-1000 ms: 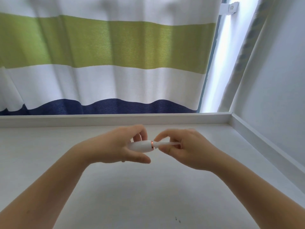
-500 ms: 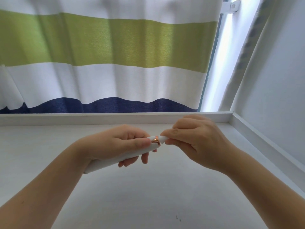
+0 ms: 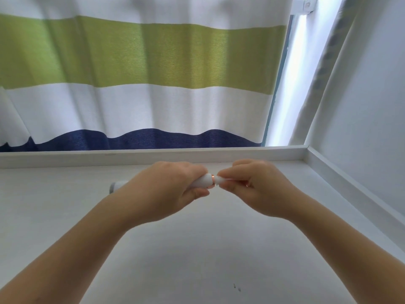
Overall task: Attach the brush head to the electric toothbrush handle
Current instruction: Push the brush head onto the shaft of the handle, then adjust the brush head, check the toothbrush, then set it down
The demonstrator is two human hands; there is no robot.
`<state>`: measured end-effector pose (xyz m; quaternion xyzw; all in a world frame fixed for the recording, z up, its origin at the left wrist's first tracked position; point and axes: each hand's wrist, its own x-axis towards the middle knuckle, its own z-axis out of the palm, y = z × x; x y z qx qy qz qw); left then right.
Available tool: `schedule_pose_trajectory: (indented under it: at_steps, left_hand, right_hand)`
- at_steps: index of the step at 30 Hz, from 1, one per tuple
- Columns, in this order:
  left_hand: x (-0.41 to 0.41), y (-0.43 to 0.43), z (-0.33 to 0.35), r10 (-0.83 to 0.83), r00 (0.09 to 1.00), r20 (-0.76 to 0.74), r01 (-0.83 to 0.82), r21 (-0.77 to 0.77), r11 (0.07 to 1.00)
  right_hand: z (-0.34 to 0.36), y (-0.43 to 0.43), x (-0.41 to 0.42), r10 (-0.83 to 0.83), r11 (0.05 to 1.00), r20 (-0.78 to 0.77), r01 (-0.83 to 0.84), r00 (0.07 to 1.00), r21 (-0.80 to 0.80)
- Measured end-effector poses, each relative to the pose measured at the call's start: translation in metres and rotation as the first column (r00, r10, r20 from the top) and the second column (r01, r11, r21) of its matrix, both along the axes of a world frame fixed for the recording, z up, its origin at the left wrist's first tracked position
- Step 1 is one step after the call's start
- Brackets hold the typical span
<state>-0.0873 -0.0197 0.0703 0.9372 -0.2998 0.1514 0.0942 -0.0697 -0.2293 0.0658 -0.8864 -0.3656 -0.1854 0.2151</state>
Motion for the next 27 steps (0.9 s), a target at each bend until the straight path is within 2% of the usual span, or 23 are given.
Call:
schedule_pose_trajectory:
  at_steps: [1, 2, 4, 6, 9, 12, 15, 18, 20, 23, 25, 27]
  left_hand:
    - [0.001, -0.001, 0.0, -0.013, 1.0, 0.002, 0.013, -0.029, 0.999]
    - [0.001, -0.003, 0.001, -0.036, 0.997, -0.068, 0.03, -0.092, 0.995]
    - [0.0, -0.008, 0.0, -0.119, 0.944, -0.309, 0.027, -0.287, 0.957]
    - [0.0, -0.012, -0.004, -0.196, 0.855, -0.481, -0.045, -0.445, 0.895]
    - [0.002, -0.018, -0.009, -0.334, 0.745, -0.577, -0.144, -0.628, 0.764]
    - [0.001, -0.026, -0.013, -0.52, 0.631, -0.575, -0.24, -0.783, 0.574]
    - [-0.002, -0.034, -0.019, -0.586, 0.593, -0.552, -0.256, -0.82, 0.512]
    - [-0.003, -0.039, -0.023, -0.661, 0.53, -0.531, -0.311, -0.847, 0.432]
    - [-0.005, -0.041, -0.024, -0.764, 0.413, -0.496, -0.377, -0.857, 0.353]
    - [-0.008, -0.042, -0.027, -0.914, 0.178, -0.365, -0.437, -0.861, 0.259]
    - [-0.01, -0.043, -0.027, -0.959, 0.046, -0.28, -0.437, -0.869, 0.233]
    - [-0.011, -0.045, -0.027, -0.972, -0.047, -0.229, -0.443, -0.868, 0.226]
  right_hand:
    - [0.001, -0.002, 0.002, 0.0, 1.0, -0.029, 0.001, 1.0, 0.023]
    - [0.004, -0.004, 0.003, -0.009, 0.999, -0.043, 0.01, 0.999, 0.034]
    - [0.013, -0.01, 0.003, -0.011, 0.996, -0.074, 0.017, 0.997, 0.084]
    - [0.021, -0.018, 0.003, 0.053, 0.978, -0.121, -0.026, 0.991, 0.209]
    - [0.03, -0.028, 0.004, 0.155, 0.875, -0.25, -0.016, 0.956, 0.484]
    - [0.027, -0.025, 0.008, 0.305, 0.696, -0.45, 0.126, 0.839, 0.707]
    - [0.019, -0.016, 0.008, 0.484, 0.58, -0.536, 0.205, 0.692, 0.788]
    - [0.016, -0.013, 0.009, 0.523, 0.541, -0.482, 0.163, 0.703, 0.825]
    - [0.014, -0.011, 0.008, 0.581, 0.496, -0.412, 0.096, 0.702, 0.863]
    - [0.016, -0.007, 0.004, 0.699, 0.424, -0.329, 0.003, 0.635, 0.906]
    - [0.018, -0.006, 0.001, 0.754, 0.395, -0.298, -0.042, 0.585, 0.918]
    - [0.019, -0.005, -0.001, 0.788, 0.38, -0.285, -0.066, 0.546, 0.923]
